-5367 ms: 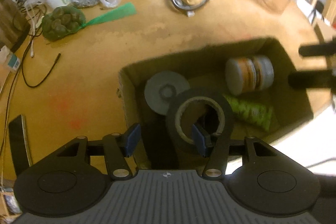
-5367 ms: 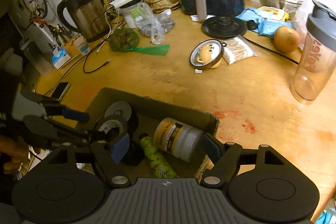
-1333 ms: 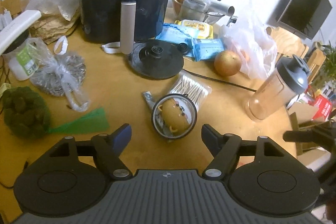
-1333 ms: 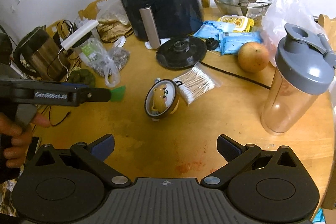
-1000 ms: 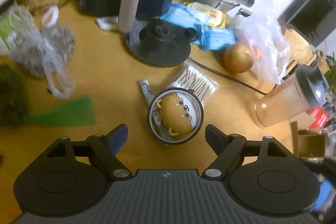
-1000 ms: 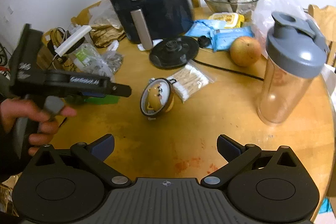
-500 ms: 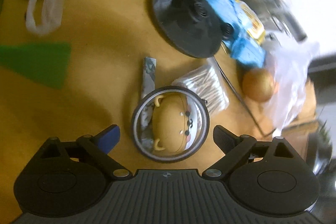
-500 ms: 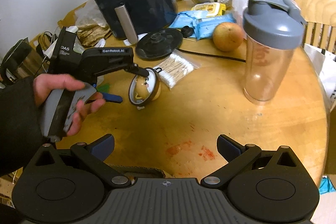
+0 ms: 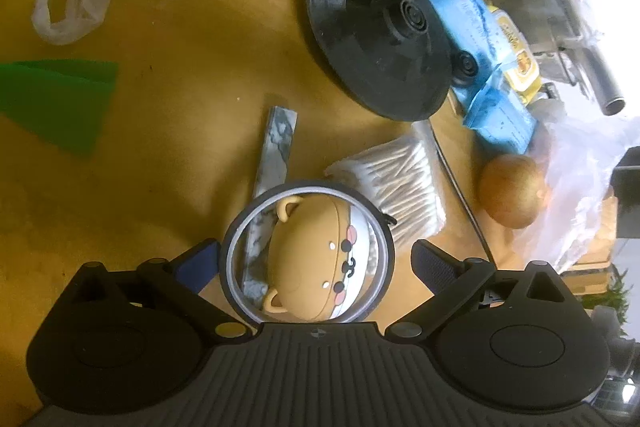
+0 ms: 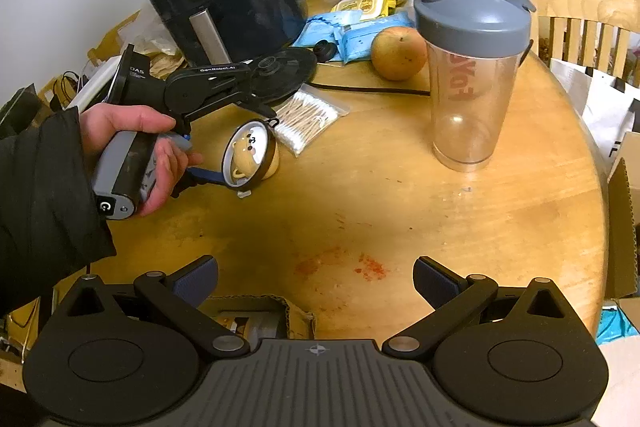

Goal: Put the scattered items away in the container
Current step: 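Close the left gripper around the clear tape ring on the yellow dog case, then lift the clear tape ring off the yellow dog case with the left gripper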

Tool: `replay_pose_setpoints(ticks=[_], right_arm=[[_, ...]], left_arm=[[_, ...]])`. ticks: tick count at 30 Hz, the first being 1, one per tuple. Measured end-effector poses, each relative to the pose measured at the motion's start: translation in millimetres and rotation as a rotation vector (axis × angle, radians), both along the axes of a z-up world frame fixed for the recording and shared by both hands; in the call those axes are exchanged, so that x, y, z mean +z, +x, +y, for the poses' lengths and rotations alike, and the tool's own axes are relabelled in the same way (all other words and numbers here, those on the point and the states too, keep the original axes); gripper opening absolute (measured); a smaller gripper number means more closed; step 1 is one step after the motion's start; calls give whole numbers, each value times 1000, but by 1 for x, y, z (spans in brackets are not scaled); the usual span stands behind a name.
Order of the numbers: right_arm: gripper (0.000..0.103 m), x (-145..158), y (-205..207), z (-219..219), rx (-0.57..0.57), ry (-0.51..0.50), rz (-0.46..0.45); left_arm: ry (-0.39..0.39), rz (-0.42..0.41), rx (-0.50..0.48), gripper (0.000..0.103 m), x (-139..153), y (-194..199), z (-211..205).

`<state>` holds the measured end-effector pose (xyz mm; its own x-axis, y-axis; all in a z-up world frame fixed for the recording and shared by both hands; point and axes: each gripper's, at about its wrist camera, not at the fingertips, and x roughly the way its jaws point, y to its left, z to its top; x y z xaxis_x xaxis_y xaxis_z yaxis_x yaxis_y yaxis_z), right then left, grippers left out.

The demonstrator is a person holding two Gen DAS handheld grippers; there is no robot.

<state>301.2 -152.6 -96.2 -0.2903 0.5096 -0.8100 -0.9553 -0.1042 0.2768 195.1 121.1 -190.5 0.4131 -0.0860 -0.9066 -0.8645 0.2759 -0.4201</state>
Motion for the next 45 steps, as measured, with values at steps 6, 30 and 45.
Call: replay_pose_setpoints(ticks=[6,30,45], right_arm=[[103,-1,4,-1,-6,-1,6],[103,2,12,1,37,21,25],[103,4,-11,25,200,50,64]], left_arm=[[-7,31,14,97,1,1,-1],[47,-95,-71,91,52,-28,-11],[356,-110,-281,91,109,-71,-55]])
